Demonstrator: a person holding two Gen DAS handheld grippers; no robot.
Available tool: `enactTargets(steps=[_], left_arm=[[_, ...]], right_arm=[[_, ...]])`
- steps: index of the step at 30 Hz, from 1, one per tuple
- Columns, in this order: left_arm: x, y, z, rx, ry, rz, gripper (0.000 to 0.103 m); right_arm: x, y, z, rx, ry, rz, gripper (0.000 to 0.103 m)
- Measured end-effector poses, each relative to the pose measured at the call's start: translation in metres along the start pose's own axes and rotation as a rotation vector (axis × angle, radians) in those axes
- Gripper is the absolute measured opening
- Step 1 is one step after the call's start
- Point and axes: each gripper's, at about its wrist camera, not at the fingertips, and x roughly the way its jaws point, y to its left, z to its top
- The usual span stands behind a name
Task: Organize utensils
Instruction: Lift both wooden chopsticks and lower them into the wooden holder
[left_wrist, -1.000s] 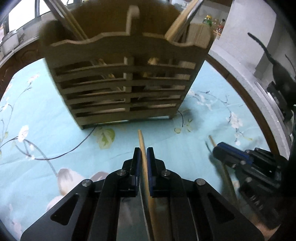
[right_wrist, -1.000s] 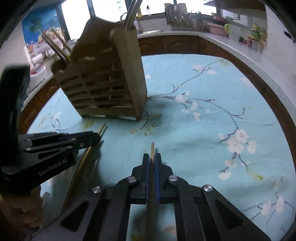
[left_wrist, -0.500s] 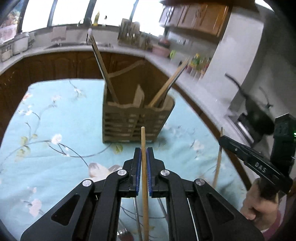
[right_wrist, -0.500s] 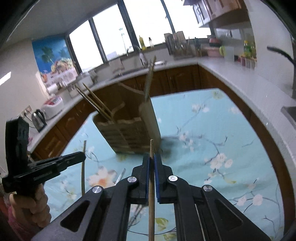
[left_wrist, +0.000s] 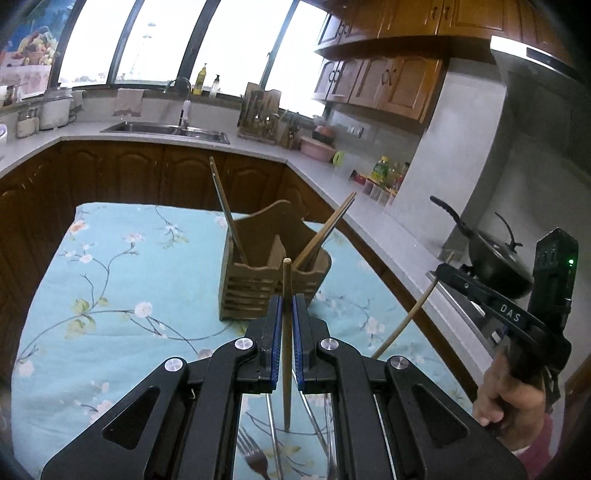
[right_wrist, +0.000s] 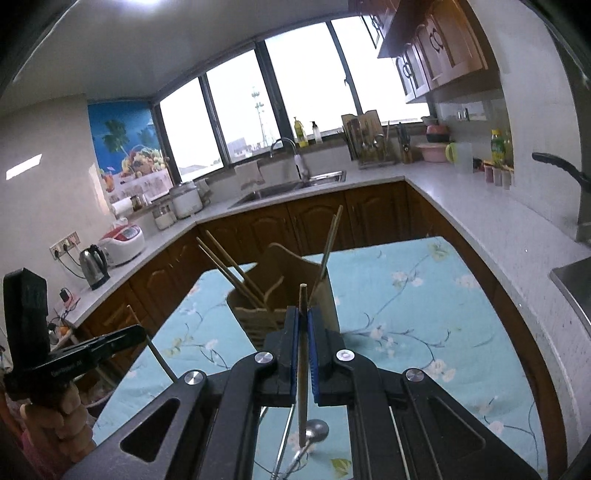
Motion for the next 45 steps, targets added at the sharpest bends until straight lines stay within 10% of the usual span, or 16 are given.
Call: enactTargets(steps=[28, 45], left_arm=[[-0.012, 0.013, 0.093, -0.028, -0.220, 0.021, 0.005], [0.052, 0.054, 0.117, -0.143, -0.280, 0.094, 0.004]], right_arm=[[0.013, 0.010, 0.082, 0.018, -0.185, 0.014, 0.005], [0.080, -0.016, 0.096, 0.077, -0.207, -0.035, 0.005]])
